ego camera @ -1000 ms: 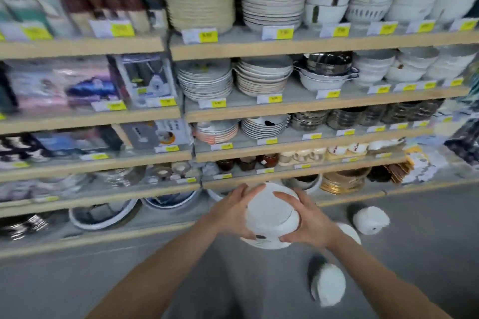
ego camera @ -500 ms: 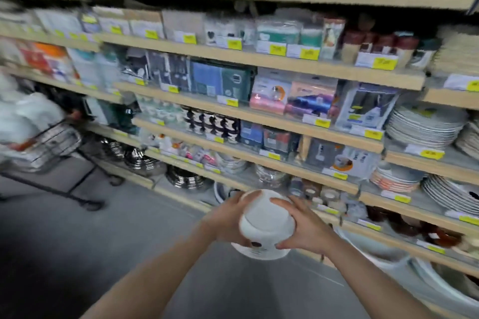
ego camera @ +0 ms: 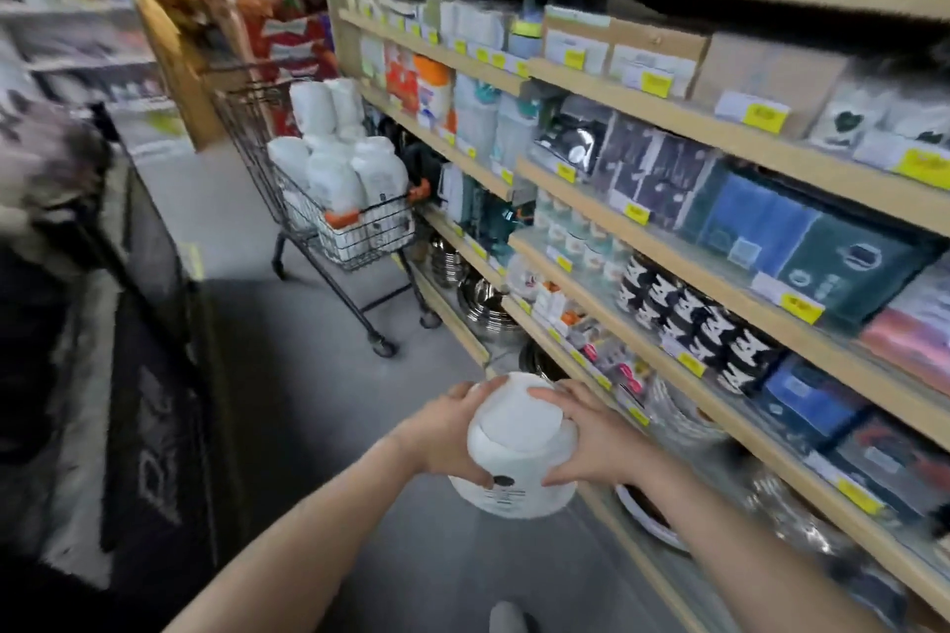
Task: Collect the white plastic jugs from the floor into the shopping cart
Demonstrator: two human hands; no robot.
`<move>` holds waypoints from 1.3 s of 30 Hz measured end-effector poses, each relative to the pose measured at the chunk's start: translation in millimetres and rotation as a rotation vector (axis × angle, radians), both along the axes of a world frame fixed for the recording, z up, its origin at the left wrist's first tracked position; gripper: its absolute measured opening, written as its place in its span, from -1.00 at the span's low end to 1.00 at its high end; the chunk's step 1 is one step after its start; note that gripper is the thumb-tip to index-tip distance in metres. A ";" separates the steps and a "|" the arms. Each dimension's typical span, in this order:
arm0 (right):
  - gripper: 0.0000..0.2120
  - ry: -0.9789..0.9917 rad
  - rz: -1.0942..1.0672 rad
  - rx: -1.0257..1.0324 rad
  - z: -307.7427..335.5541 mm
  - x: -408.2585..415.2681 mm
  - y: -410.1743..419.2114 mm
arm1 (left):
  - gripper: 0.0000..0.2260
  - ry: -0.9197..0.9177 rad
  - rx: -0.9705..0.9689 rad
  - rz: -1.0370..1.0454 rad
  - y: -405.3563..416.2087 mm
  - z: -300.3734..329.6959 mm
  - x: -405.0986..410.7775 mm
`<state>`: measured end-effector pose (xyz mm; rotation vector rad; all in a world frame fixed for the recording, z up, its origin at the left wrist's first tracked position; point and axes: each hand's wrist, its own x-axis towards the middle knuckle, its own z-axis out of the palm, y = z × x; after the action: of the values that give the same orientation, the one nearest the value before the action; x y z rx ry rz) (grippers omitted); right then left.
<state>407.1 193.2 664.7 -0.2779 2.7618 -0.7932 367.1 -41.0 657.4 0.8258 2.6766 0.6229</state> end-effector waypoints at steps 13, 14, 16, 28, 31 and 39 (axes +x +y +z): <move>-0.03 0.021 0.418 0.063 23.3 -291.0 -111.5 | 0.07 0.020 0.057 0.403 -105.6 13.6 -197.0; -0.04 0.023 0.442 0.061 25.3 -306.8 -124.2 | 0.07 0.022 0.059 0.421 -117.4 13.2 -209.6; -0.06 0.011 0.474 0.056 25.6 -338.3 -151.2 | 0.07 0.022 0.061 0.454 -143.6 8.9 -234.7; -0.05 -0.007 0.410 0.027 9.4 -508.5 -350.0 | 0.06 -0.025 0.046 0.409 -344.9 4.6 -411.6; -0.04 -0.013 0.413 0.011 11.8 -549.7 -389.6 | 0.08 -0.032 0.042 0.413 -384.6 7.4 -452.5; -0.06 -0.002 0.456 0.028 7.8 -678.9 -468.0 | 0.08 -0.043 0.053 0.432 -461.6 1.9 -576.2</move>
<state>-271.8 -274.8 672.5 -0.8595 2.5504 -0.6296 -209.1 -502.6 659.3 0.2343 2.8251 0.7969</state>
